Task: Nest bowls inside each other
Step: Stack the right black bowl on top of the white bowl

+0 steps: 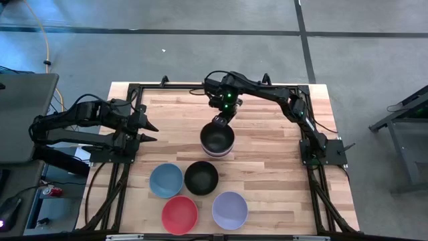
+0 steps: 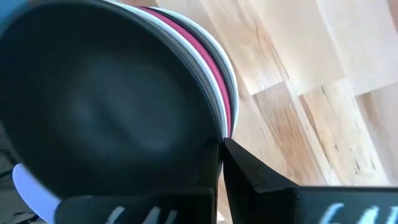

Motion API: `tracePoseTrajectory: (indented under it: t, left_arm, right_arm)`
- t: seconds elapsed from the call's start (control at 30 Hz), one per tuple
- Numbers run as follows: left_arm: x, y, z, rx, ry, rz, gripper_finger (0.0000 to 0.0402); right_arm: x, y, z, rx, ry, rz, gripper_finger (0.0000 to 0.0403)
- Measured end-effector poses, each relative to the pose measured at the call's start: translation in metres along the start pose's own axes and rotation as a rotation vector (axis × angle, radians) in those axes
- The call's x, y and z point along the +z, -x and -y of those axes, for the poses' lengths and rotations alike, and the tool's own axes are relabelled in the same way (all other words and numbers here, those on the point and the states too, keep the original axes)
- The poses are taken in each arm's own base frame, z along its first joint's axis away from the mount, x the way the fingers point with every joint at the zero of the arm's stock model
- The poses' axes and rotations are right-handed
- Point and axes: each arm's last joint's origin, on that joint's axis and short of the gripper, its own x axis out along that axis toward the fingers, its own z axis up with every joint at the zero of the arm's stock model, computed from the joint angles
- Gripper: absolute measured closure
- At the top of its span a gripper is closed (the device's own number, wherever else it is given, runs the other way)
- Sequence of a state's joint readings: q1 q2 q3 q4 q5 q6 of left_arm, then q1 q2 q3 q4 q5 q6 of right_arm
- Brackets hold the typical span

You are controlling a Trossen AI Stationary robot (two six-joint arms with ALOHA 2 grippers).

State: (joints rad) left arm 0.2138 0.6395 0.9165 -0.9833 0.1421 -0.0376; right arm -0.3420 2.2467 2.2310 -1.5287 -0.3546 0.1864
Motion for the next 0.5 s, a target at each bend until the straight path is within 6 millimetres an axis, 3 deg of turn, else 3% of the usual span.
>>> tracePoseTrajectory:
  t: [0.5]
  left_arm:
    - [0.0001, -0.0001, 0.0000, 0.000, 0.001, 0.000, 0.0227]
  right_arm:
    - [-0.0020, 0.0053, -0.0034, -0.005, -0.010, 0.000, 0.0403]
